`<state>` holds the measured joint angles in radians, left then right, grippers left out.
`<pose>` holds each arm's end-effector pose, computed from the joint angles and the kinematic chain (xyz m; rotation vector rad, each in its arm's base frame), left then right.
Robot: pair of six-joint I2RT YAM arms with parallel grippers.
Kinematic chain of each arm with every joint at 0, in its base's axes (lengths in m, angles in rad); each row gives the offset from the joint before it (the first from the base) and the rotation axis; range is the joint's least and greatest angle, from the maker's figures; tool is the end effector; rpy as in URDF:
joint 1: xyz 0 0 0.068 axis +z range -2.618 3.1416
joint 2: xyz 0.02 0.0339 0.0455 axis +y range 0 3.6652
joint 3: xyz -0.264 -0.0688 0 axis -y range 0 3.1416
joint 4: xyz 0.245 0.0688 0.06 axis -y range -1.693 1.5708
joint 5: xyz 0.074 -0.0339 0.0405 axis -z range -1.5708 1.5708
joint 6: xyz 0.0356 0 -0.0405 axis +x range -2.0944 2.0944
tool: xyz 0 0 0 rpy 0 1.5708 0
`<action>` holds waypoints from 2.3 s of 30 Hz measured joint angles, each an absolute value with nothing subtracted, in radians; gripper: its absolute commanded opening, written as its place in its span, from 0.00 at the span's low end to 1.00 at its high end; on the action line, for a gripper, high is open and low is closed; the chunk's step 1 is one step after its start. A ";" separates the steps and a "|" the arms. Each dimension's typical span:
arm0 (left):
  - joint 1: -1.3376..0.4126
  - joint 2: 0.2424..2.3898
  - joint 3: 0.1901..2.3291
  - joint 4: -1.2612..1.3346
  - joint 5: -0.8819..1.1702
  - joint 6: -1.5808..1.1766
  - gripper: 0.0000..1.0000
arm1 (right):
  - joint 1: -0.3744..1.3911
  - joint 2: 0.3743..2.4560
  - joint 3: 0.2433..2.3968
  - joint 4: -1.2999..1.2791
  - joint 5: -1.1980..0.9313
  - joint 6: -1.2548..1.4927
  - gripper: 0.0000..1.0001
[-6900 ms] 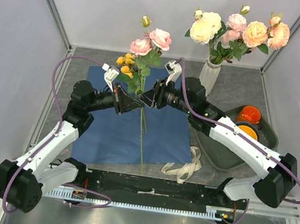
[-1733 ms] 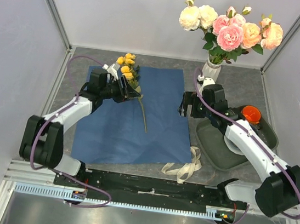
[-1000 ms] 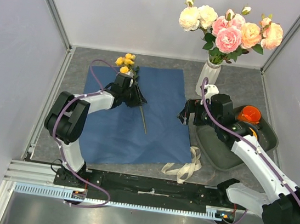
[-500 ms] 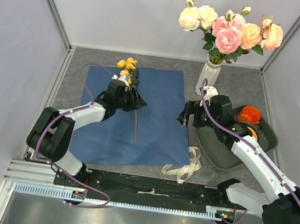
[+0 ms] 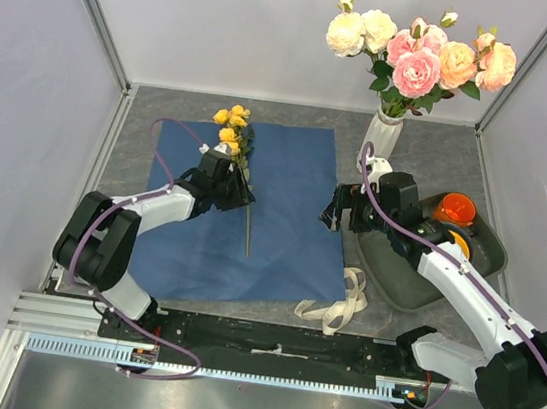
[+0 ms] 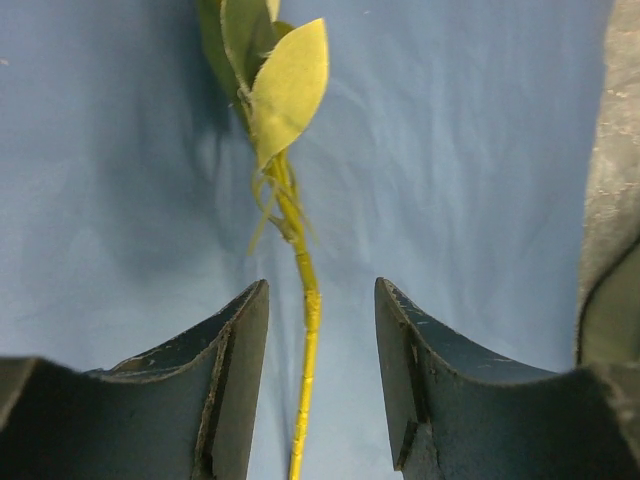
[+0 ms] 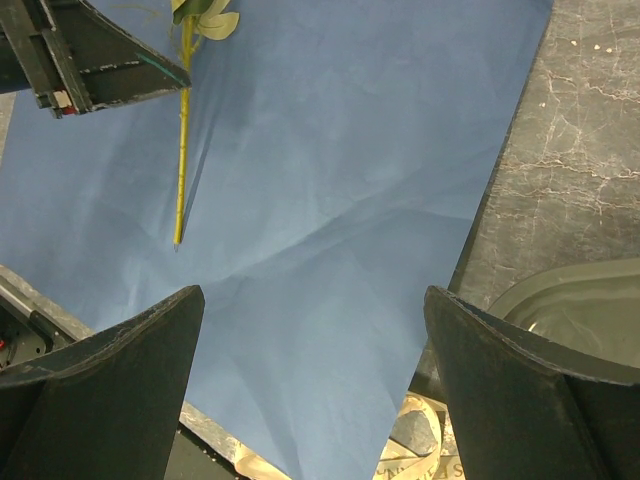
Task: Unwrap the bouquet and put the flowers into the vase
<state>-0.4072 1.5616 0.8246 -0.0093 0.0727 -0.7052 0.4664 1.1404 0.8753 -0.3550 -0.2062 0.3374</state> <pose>0.2925 -0.1290 0.1829 -0.3190 2.3827 -0.6292 0.2206 0.1192 0.2839 -0.2652 2.2426 0.6688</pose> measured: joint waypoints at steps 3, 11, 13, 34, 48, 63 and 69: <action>-0.409 1.586 0.825 -0.030 0.060 -0.705 0.50 | 0.466 1.142 0.875 -0.354 -0.209 0.337 0.98; -0.428 1.654 0.825 -0.031 0.063 -0.699 0.18 | 0.466 1.150 0.875 -0.352 -0.213 0.344 0.98; -0.428 1.659 0.825 -0.031 0.068 -0.696 0.10 | 0.466 1.150 0.875 -0.352 -0.213 0.345 0.98; -0.427 1.069 0.694 0.206 0.498 -0.681 0.02 | 0.468 1.179 0.985 -0.226 -0.436 0.509 0.98; -0.428 0.757 0.527 0.555 0.862 -0.809 0.02 | 0.616 1.158 1.053 0.215 -0.573 0.672 0.74; -0.428 0.875 0.481 1.171 1.029 -1.205 0.02 | 0.673 1.162 1.071 0.523 -0.723 0.790 0.75; -0.428 1.005 0.476 1.246 1.060 -1.380 0.02 | 0.684 1.222 1.073 0.661 -0.767 0.873 0.66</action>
<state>-0.4282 1.0054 0.4755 1.2461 1.0603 -1.3800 0.6838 1.2217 1.0725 0.6605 -0.7670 0.8726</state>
